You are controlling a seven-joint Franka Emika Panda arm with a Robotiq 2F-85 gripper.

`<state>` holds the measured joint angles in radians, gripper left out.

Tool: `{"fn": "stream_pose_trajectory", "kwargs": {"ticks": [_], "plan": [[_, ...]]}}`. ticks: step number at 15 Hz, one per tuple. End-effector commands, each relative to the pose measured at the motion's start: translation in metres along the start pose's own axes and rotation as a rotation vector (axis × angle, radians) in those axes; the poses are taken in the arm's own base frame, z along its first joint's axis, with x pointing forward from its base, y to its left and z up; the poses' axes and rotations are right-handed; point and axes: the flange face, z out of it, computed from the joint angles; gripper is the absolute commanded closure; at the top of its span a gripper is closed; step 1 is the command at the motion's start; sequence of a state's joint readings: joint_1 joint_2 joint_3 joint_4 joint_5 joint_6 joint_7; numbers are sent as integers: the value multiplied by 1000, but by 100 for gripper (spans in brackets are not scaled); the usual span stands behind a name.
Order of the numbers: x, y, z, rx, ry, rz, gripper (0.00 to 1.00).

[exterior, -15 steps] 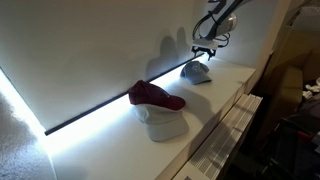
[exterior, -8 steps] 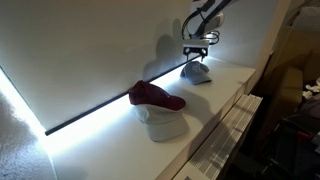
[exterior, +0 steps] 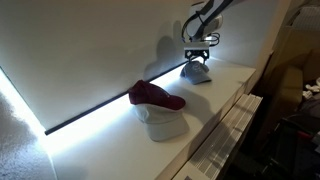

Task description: Move the grey cap to the right then back to the left

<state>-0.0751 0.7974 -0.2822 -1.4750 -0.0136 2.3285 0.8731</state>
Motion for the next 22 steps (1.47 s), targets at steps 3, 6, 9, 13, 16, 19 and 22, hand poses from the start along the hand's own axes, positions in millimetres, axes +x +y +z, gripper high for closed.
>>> {"fn": "stream_pose_trajectory", "kwargs": {"ticks": [3, 6, 9, 13, 16, 19, 22], "plan": [[2, -4, 18, -29, -12, 0, 0], [2, -5, 19, -25, -8, 2, 26], [2, -7, 18, -21, -6, 9, 48], [11, 12, 10, -50, 3, 16, 75], [15, 22, -32, -21, 27, -66, 97], [9, 28, -92, 11, 52, -214, 100], [-9, 34, -157, 37, 39, -385, 98]]}}
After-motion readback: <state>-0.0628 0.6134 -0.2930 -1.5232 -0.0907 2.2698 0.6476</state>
